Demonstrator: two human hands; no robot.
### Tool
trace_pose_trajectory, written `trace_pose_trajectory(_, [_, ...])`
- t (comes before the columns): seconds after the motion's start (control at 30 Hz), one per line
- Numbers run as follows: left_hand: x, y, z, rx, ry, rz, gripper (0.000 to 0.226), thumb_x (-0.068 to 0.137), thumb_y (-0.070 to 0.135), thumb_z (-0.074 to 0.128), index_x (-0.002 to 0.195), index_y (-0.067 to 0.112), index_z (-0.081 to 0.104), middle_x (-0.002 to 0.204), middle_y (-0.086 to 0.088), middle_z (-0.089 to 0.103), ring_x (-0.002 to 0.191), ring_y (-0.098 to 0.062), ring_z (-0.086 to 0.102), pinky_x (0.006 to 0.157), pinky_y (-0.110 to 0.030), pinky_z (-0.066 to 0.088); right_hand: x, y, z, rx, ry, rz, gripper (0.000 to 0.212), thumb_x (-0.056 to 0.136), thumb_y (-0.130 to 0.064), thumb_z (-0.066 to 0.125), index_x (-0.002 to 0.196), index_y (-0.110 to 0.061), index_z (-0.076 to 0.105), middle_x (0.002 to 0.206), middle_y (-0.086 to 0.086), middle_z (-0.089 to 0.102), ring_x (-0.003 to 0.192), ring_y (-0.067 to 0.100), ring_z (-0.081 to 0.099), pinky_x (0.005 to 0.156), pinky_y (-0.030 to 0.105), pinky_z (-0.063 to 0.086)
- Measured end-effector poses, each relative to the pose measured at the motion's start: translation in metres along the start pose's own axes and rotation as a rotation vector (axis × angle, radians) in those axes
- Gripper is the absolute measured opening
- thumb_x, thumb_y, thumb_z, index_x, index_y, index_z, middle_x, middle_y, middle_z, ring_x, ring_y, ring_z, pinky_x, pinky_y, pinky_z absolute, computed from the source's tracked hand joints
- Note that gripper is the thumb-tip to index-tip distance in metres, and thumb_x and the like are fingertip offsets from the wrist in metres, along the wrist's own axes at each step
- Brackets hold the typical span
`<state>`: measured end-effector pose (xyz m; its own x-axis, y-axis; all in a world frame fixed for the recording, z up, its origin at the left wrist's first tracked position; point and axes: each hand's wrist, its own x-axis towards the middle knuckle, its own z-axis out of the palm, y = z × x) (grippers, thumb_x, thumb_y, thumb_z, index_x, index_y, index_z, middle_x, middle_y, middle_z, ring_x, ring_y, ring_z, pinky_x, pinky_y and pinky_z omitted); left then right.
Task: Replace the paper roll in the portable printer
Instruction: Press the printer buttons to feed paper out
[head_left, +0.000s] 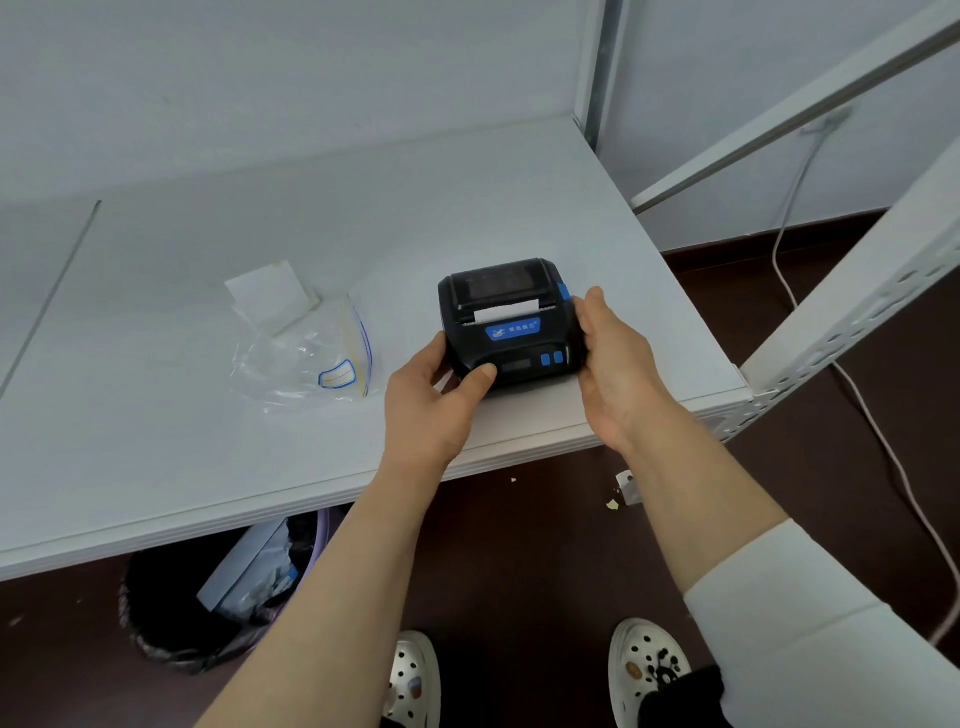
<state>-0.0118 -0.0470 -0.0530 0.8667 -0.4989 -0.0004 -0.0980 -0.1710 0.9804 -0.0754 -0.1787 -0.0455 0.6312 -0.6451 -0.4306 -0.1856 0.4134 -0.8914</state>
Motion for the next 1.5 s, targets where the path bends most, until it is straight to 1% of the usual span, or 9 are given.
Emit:
trace_pose_trajectory(0.13, [0.0000, 0.0004, 0.0005, 0.005, 0.005, 0.002, 0.036, 0.083, 0.000, 0.061, 0.118, 0.011, 0.063, 0.104, 0.000, 0.069, 0.094, 0.002, 0.060, 0.072, 0.002, 0.041, 0.0002, -0.0004, -0.0002, -0.012, 0.000, 0.003, 0.048, 0.096, -0.049, 0.029, 0.110, -0.020, 0.064, 0.111, 0.007, 0.067, 0.111, 0.016, 0.057, 0.108, 0.038, 0.035])
trace_pose_trajectory(0.3, [0.0003, -0.0007, 0.0003, 0.009, 0.007, -0.005, 0.037, 0.083, 0.002, 0.062, 0.119, 0.011, 0.063, 0.108, -0.001, 0.070, 0.100, -0.006, 0.062, 0.076, 0.001, 0.042, 0.0000, -0.0002, -0.0006, -0.019, -0.003, 0.000, 0.048, 0.095, -0.050, 0.029, 0.108, -0.020, 0.064, 0.110, 0.007, 0.068, 0.110, 0.016, 0.057, 0.109, 0.039, 0.036])
trace_pose_trajectory(0.4, [0.0005, -0.0002, 0.0001, 0.007, 0.009, -0.007, 0.037, 0.083, 0.002, 0.062, 0.119, 0.013, 0.063, 0.106, 0.000, 0.069, 0.100, -0.004, 0.061, 0.075, 0.003, 0.041, 0.0000, -0.0006, -0.0006, -0.025, -0.004, -0.003, 0.046, 0.095, -0.050, 0.028, 0.105, -0.022, 0.064, 0.110, 0.006, 0.068, 0.112, 0.016, 0.056, 0.110, 0.040, 0.034])
trace_pose_trajectory(0.57, [-0.0001, -0.0005, 0.0003, -0.004, 0.012, -0.005, 0.038, 0.083, 0.001, 0.062, 0.120, 0.009, 0.062, 0.108, -0.002, 0.069, 0.102, -0.008, 0.061, 0.075, 0.002, 0.042, 0.0002, 0.0002, -0.0005, -0.030, 0.000, 0.000, 0.047, 0.095, -0.050, 0.029, 0.107, -0.022, 0.064, 0.110, 0.005, 0.067, 0.112, 0.016, 0.056, 0.110, 0.041, 0.033])
trace_pose_trajectory(0.73, [0.0006, 0.0001, 0.0005, -0.003, 0.014, -0.006, 0.037, 0.083, 0.000, 0.062, 0.118, 0.009, 0.063, 0.104, 0.000, 0.069, 0.095, -0.001, 0.061, 0.072, 0.002, 0.041, -0.0013, -0.0001, -0.0006, -0.025, -0.011, -0.017, 0.043, 0.095, -0.049, 0.029, 0.101, -0.025, 0.064, 0.111, 0.005, 0.067, 0.112, 0.015, 0.057, 0.110, 0.040, 0.034])
trace_pose_trajectory(0.93, [0.0005, -0.0005, 0.0014, 0.002, 0.019, -0.012, 0.037, 0.083, 0.001, 0.061, 0.119, 0.009, 0.063, 0.106, -0.001, 0.069, 0.097, -0.004, 0.061, 0.073, 0.002, 0.041, -0.0017, -0.0018, -0.0008, -0.018, -0.016, -0.023, 0.040, 0.095, -0.050, 0.029, 0.090, -0.029, 0.063, 0.108, 0.002, 0.067, 0.113, 0.015, 0.056, 0.112, 0.040, 0.032])
trace_pose_trajectory(1.03, [0.0006, -0.0002, 0.0015, -0.001, 0.023, -0.013, 0.036, 0.083, 0.000, 0.061, 0.117, 0.010, 0.063, 0.104, 0.000, 0.069, 0.094, 0.000, 0.060, 0.072, 0.002, 0.041, -0.0020, -0.0005, -0.0003, -0.011, -0.028, -0.030, 0.042, 0.095, -0.051, 0.028, 0.090, -0.029, 0.063, 0.109, 0.002, 0.067, 0.114, 0.014, 0.055, 0.113, 0.040, 0.031])
trace_pose_trajectory(1.33, [0.0004, 0.0003, 0.0019, 0.011, 0.031, -0.015, 0.034, 0.083, 0.001, 0.061, 0.114, 0.013, 0.065, 0.098, 0.005, 0.069, 0.088, 0.007, 0.061, 0.072, 0.002, 0.041, -0.0040, -0.0022, -0.0007, -0.004, -0.036, -0.040, 0.043, 0.096, -0.051, 0.027, 0.082, -0.029, 0.061, 0.096, -0.003, 0.066, 0.109, 0.013, 0.056, 0.111, 0.037, 0.033])
trace_pose_trajectory(1.5, [0.0004, -0.0007, 0.0021, 0.018, 0.031, -0.009, 0.035, 0.082, 0.000, 0.061, 0.116, 0.009, 0.064, 0.102, -0.001, 0.070, 0.093, -0.001, 0.061, 0.073, 0.001, 0.042, -0.0042, -0.0017, -0.0009, -0.010, -0.043, -0.041, 0.043, 0.096, -0.051, 0.026, 0.083, -0.031, 0.061, 0.097, -0.004, 0.065, 0.112, 0.013, 0.054, 0.112, 0.037, 0.031])
